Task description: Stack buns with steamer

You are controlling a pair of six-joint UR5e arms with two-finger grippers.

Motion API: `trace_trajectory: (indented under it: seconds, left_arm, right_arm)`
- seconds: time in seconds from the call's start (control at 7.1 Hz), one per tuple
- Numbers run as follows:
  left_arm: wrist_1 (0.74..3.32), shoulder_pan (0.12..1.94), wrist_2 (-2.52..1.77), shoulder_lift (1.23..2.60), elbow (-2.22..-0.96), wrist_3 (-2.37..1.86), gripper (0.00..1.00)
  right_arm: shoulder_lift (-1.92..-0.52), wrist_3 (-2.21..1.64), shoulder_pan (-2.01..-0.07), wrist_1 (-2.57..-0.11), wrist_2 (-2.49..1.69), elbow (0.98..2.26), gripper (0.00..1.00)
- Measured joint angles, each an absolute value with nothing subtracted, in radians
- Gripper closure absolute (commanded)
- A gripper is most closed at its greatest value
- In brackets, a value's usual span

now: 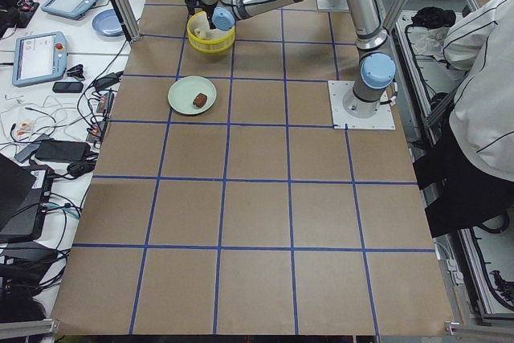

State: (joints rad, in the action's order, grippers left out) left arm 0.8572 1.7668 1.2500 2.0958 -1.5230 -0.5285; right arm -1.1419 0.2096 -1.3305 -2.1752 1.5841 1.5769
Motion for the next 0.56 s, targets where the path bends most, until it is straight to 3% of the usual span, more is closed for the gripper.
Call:
trace_trajectory:
  seconds: [0.56]
  left_arm:
    - [0.941,1.582,1.403,2.031,-1.504,-0.21,0.0]
  right_arm:
    - [-1.172,-0.141,-1.55,-2.151,1.599,1.572,1.0]
